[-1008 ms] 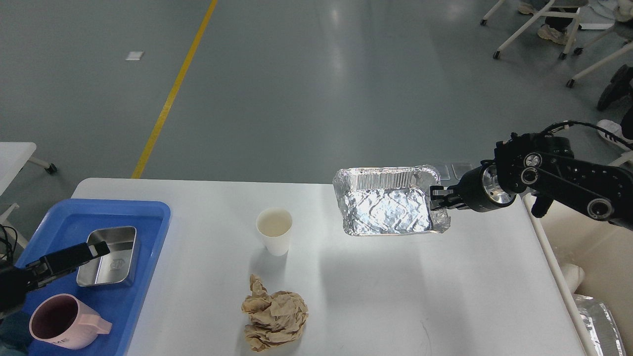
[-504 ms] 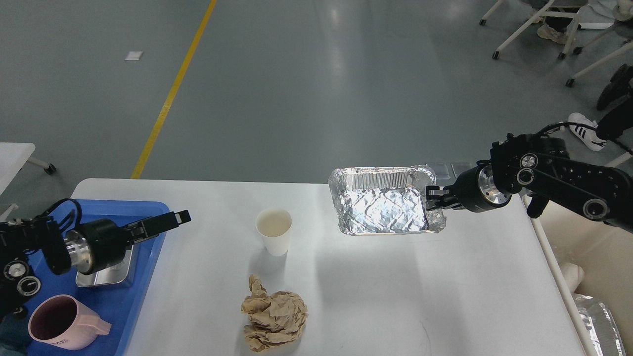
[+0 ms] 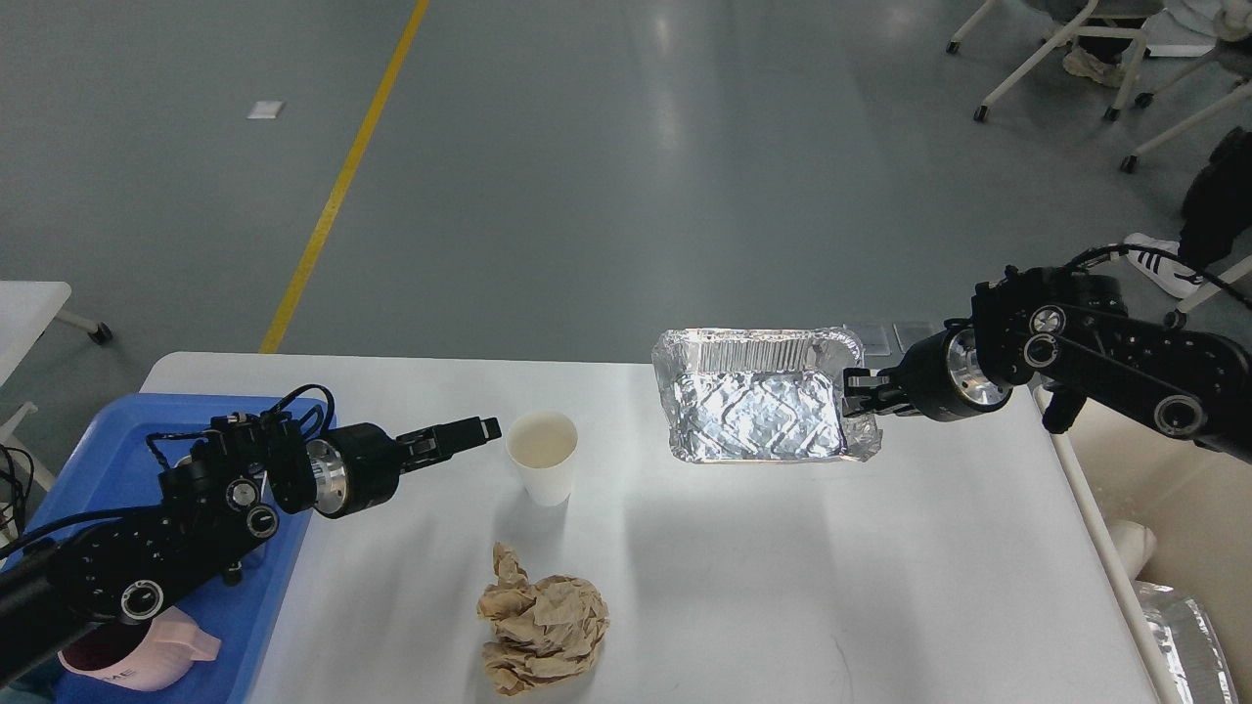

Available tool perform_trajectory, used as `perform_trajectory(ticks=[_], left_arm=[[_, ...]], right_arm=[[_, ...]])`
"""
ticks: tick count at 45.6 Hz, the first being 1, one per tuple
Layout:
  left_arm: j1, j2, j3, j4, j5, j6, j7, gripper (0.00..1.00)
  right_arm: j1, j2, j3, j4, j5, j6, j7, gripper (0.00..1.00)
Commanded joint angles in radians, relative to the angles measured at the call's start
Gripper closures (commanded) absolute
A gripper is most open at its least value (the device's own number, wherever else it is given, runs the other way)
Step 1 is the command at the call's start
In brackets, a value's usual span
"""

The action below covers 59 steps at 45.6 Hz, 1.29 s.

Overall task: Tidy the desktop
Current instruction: 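Reach the left gripper to the white paper cup and grasp it, then lift the paper cup high with the left gripper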

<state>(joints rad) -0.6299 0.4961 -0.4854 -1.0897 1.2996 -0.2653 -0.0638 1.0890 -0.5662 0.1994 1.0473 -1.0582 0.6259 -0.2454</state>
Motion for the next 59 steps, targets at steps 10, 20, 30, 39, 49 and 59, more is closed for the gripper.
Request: perform_trajectory(ticks=[10, 20, 30, 39, 49, 59], left_arm=[[-0.062, -0.108, 0.048, 0.134, 0.001, 0.011, 0.012, 0.23], [-0.106, -0.166, 0.117, 0.229, -0.002, 0.012, 0.007, 0.47], [-0.114, -0.223, 0.12, 0.27, 0.0, 0.012, -0.002, 0.84], [-0.126, -0.24, 0.169, 0.294, -0.002, 0.006, -0.022, 0.99], [-0.131, -0.217, 0.169, 0.28, -0.003, -0.023, -0.05, 1.0], [-0.145, -0.053, 0.163, 0.137, -0.017, -0.057, -0.059, 1.0]], right_arm=[[-0.011, -0.006, 0.003, 0.0, 0.001, -0.003, 0.001, 1.0], [-0.017, -0.006, 0.005, 0.0, 0.001, -0.005, 0.001, 1.0], [-0.017, -0.006, 0.005, 0.0, 0.001, -0.008, 0.001, 1.0], [-0.024, -0.003, 0.005, 0.0, 0.001, -0.014, 0.001, 1.0], [-0.023, 0.002, 0.005, 0.0, 0.001, -0.02, 0.001, 1.0], [-0.023, 0.002, 0.006, 0.0, 0.001, -0.02, 0.001, 1.0]])
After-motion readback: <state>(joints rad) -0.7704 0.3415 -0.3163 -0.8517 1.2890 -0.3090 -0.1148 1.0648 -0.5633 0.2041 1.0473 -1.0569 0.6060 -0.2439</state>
